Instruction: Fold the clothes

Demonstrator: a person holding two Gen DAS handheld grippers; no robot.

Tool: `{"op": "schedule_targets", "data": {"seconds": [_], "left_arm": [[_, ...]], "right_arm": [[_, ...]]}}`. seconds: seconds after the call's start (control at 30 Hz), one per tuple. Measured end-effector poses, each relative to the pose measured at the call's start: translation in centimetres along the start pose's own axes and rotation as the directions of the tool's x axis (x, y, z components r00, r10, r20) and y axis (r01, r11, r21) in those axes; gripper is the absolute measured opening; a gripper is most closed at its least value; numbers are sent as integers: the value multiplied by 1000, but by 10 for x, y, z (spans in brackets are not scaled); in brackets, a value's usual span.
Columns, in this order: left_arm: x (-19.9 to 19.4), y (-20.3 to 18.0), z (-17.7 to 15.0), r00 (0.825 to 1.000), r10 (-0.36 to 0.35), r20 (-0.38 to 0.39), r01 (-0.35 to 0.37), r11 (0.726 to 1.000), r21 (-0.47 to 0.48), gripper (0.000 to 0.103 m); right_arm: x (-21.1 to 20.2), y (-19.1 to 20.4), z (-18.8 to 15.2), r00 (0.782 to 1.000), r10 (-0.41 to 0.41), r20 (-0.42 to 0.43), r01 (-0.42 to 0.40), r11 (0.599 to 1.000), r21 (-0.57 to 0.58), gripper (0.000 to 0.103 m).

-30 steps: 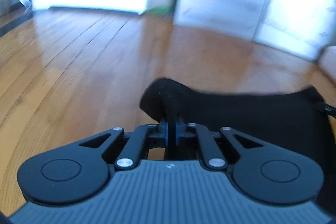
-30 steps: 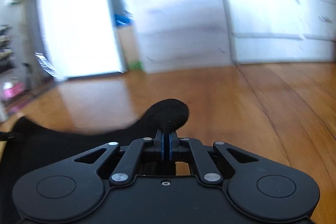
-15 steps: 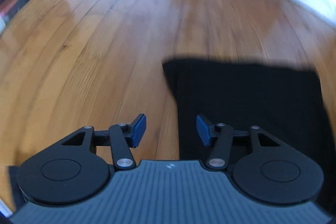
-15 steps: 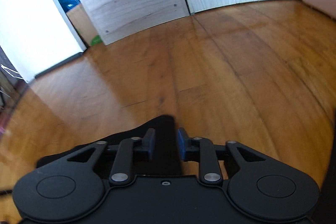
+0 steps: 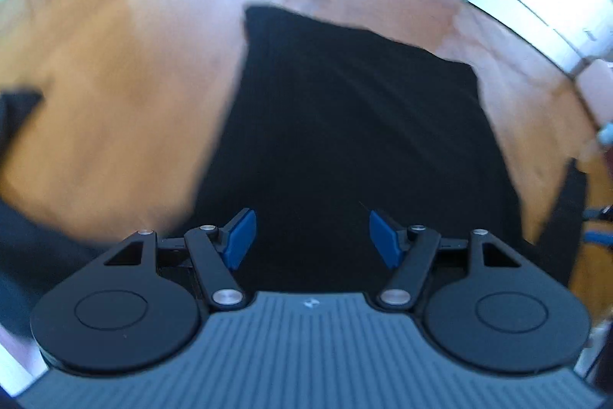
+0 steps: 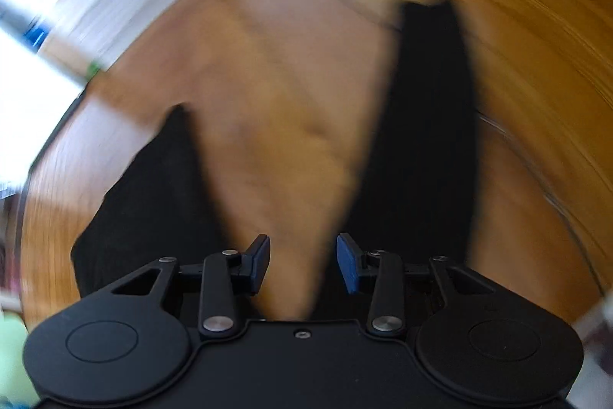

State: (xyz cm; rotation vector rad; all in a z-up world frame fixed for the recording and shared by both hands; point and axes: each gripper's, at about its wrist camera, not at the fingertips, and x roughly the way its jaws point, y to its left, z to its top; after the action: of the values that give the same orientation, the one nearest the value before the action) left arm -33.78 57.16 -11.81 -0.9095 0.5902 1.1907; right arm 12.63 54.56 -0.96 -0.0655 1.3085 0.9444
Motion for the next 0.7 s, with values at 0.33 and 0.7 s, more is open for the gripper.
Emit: {"op": "schedule_targets", "data": {"seconds": [0.33, 0.7], "left_arm": [[12, -72, -40, 996, -84, -27, 87, 982, 169, 65], [35, -72, -56, 998, -53, -35, 60, 976, 209, 65]], "right_arm": [[-10, -54, -32, 1000, -24, 13, 26, 988, -151, 54], [46, -28, -46, 950, -152, 271, 250, 892, -378, 0]]}}
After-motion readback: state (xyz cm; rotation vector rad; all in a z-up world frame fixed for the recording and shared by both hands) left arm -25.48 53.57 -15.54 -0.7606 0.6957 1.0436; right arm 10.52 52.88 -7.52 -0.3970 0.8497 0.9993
